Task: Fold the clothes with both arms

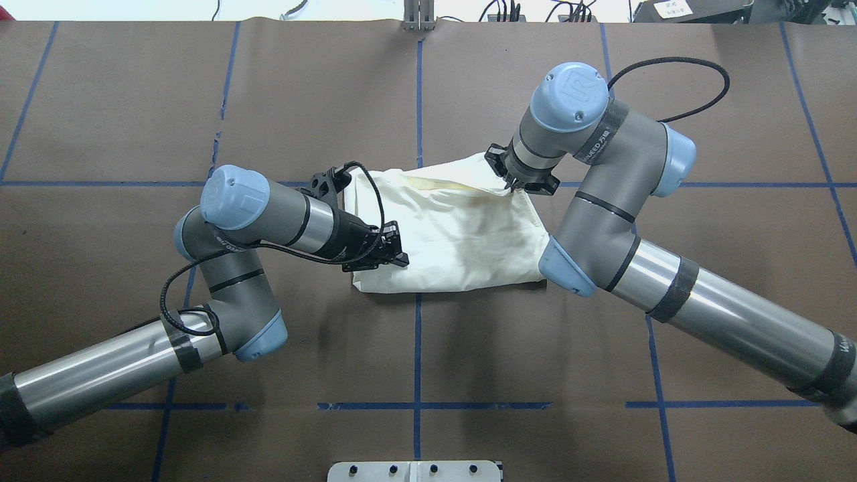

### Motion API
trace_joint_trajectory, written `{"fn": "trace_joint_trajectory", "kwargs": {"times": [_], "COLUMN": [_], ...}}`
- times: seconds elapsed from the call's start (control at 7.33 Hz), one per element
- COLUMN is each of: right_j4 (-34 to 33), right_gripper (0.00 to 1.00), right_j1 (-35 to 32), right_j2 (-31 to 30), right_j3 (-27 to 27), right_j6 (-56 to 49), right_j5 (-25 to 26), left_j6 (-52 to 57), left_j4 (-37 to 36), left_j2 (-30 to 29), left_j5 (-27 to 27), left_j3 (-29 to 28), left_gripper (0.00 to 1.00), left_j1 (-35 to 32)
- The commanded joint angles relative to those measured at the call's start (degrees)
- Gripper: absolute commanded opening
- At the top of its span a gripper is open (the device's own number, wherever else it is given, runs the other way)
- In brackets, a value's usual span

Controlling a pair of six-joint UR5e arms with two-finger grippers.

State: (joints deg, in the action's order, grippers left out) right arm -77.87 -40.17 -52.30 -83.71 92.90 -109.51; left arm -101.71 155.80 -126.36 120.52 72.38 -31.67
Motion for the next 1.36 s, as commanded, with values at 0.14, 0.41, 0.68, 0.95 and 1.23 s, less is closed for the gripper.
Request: {"fn": "trace_joint_trajectory", "kwargs": {"times": [0.14,0.41,0.68,0.95,1.23], "right_j4": [0.0,0.0,0.09,0.0,0.0], "right_gripper": [0.0,0.0,0.99,1.0,1.0], "right_j1": [-0.18,-0.18,-0.18,-1.66,-4.47], "right_j2": [0.0,0.0,0.0,-0.08,-1.22], "right_j3": [-0.05,-0.05,-0.05,-1.28,-3.46], "right_j6": [-0.09,-0.17,-0.61,-0.88,-3.07], "right_j5": [0.0,-0.09,-0.09,-2.0,-7.28], "left_j6": [0.63,0.63,0.89,0.9,0.9], "left_j4": [-0.23,-0.49,-0.58,-0.67,-1.02], "left_j2": [6.64,7.61,12.0,13.32,19.1], "left_j5": [-0.46,-0.54,-0.54,-0.54,-0.46], "left_j3": [4.08,5.83,10.14,11.72,16.98], "left_gripper": [0.0,0.0,0.0,0.0,0.0], "left_j1": [0.64,2.48,2.49,1.97,1.09]}}
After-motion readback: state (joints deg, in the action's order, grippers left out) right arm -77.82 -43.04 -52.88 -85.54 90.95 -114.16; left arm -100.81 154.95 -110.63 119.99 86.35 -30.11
